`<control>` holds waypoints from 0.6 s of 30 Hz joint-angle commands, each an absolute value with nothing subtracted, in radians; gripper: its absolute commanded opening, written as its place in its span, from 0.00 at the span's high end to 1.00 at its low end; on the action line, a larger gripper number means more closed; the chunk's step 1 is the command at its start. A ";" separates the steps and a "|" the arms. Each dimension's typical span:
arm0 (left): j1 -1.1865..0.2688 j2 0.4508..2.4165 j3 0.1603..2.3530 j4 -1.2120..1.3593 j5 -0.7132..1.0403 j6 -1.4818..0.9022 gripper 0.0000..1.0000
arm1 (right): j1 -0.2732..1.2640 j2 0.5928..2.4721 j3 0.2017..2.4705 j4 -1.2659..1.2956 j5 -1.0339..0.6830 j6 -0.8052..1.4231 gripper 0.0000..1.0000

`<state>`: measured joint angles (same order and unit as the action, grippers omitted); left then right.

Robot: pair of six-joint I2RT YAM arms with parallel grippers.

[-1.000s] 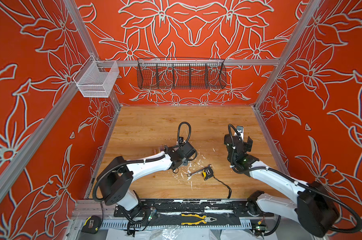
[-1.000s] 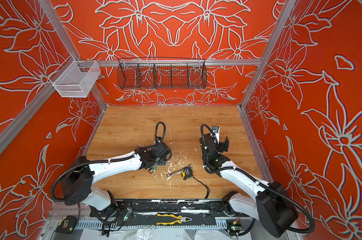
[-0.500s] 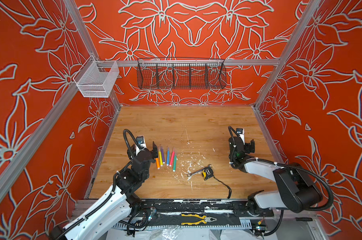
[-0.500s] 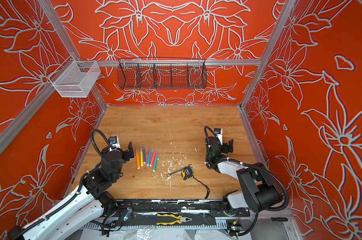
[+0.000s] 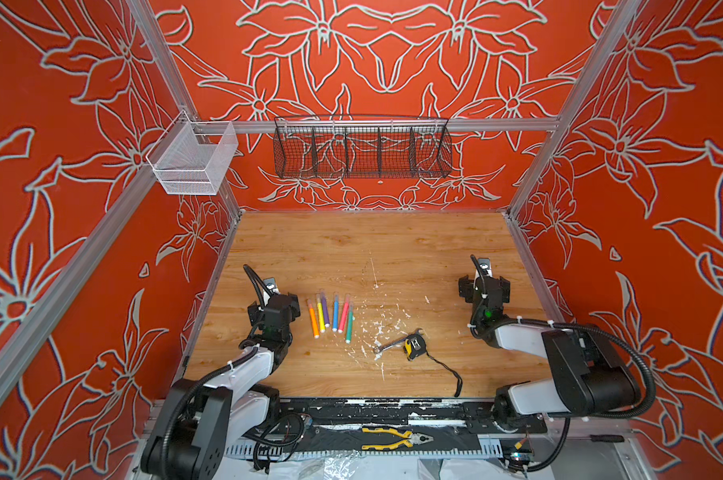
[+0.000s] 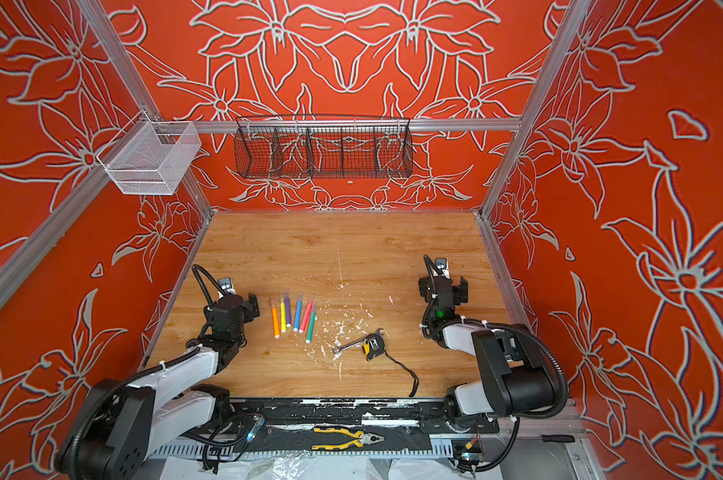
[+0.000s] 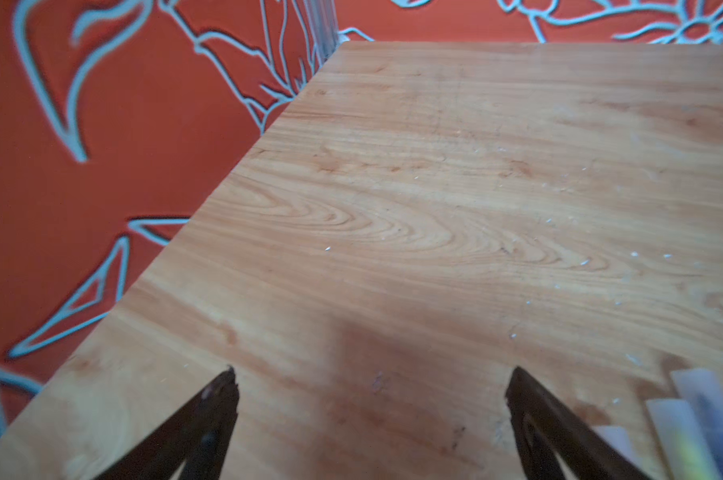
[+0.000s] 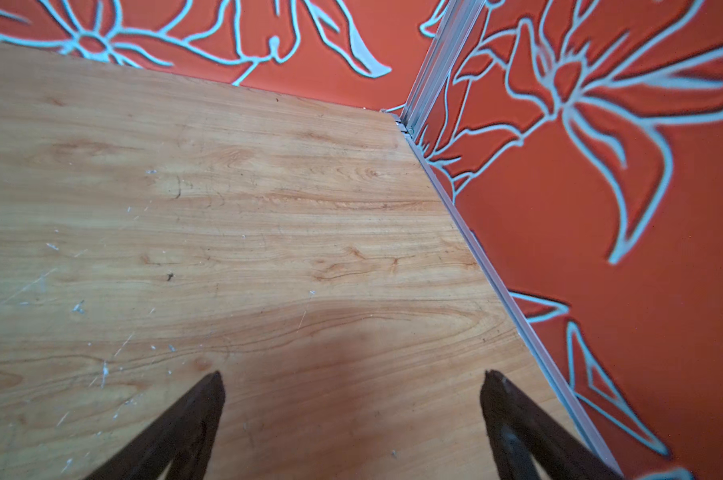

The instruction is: Insert the pens into the pen caps

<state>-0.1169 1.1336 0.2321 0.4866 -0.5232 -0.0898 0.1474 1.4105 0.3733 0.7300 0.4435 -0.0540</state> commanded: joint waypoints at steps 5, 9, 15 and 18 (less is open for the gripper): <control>-0.050 1.342 0.324 0.711 -0.367 -0.061 0.02 | 0.052 1.406 0.303 0.821 0.201 0.025 0.02; -0.018 1.363 0.370 0.632 -0.285 -0.068 0.02 | 0.053 1.419 0.302 0.847 0.199 0.017 0.02; -0.011 1.406 0.293 0.814 -0.152 -0.014 0.02 | 0.053 1.416 0.302 0.845 0.199 0.019 0.03; -0.010 1.384 0.321 0.722 -0.146 -0.017 0.03 | 0.053 1.432 0.292 0.890 0.199 0.017 0.03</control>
